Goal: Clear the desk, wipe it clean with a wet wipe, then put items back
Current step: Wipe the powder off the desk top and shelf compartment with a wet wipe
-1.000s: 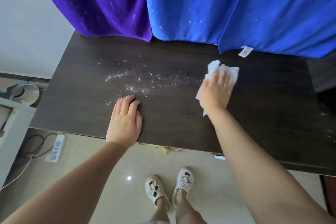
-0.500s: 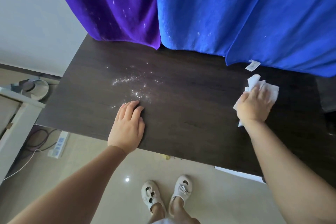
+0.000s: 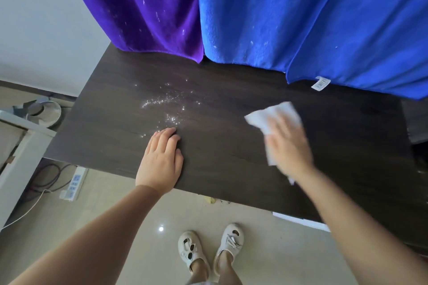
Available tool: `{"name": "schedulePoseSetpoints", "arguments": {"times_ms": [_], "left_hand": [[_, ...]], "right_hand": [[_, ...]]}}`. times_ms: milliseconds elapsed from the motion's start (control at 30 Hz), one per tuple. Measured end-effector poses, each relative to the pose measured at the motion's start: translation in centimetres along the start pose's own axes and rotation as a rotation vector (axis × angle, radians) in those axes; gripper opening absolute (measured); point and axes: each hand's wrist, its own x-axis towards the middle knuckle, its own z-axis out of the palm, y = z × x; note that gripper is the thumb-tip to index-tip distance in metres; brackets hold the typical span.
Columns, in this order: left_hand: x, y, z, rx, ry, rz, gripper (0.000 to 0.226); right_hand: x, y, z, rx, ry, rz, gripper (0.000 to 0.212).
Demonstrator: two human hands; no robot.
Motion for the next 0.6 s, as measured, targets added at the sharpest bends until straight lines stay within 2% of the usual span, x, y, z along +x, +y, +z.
{"name": "schedulePoseSetpoints", "arguments": {"times_ms": [67, 133, 167, 200, 267, 400, 500, 533, 600], "left_hand": [[0.0, 0.0, 0.0, 0.000, -0.001, 0.002, 0.033], [0.1, 0.0, 0.0, 0.000, -0.004, 0.002, 0.033], [0.1, 0.0, 0.0, -0.002, -0.004, 0.002, 0.033], [0.1, 0.0, 0.0, -0.005, -0.003, 0.004, 0.033], [0.1, -0.1, -0.1, -0.006, -0.002, 0.008, 0.033], [0.1, 0.0, -0.1, 0.001, -0.002, 0.006, 0.033], [0.1, 0.1, -0.1, -0.003, 0.003, 0.007, 0.034], [0.1, 0.1, -0.2, -0.002, 0.003, 0.006, 0.034], [0.1, 0.1, -0.2, 0.002, -0.004, 0.004, 0.035]], "right_hand": [[-0.4, 4.8, -0.9, 0.023, 0.065, 0.454, 0.050], [1.0, 5.9, -1.4, 0.093, 0.060, 0.924, 0.053], [2.7, 5.0, -1.9, 0.124, 0.026, 1.064, 0.055], [4.7, 3.7, -1.8, 0.151, -0.001, 1.102, 0.056], [8.6, -0.1, -1.2, 0.174, -0.016, 0.914, 0.058], [11.8, -10.1, 0.3, 0.176, -0.076, 0.236, 0.057], [9.7, -11.0, -0.1, 0.139, -0.224, -0.139, 0.054], [8.9, -9.3, -0.2, 0.131, -0.229, -0.163, 0.055], [6.9, -4.4, -0.3, 0.127, -0.155, 0.005, 0.068]]}}
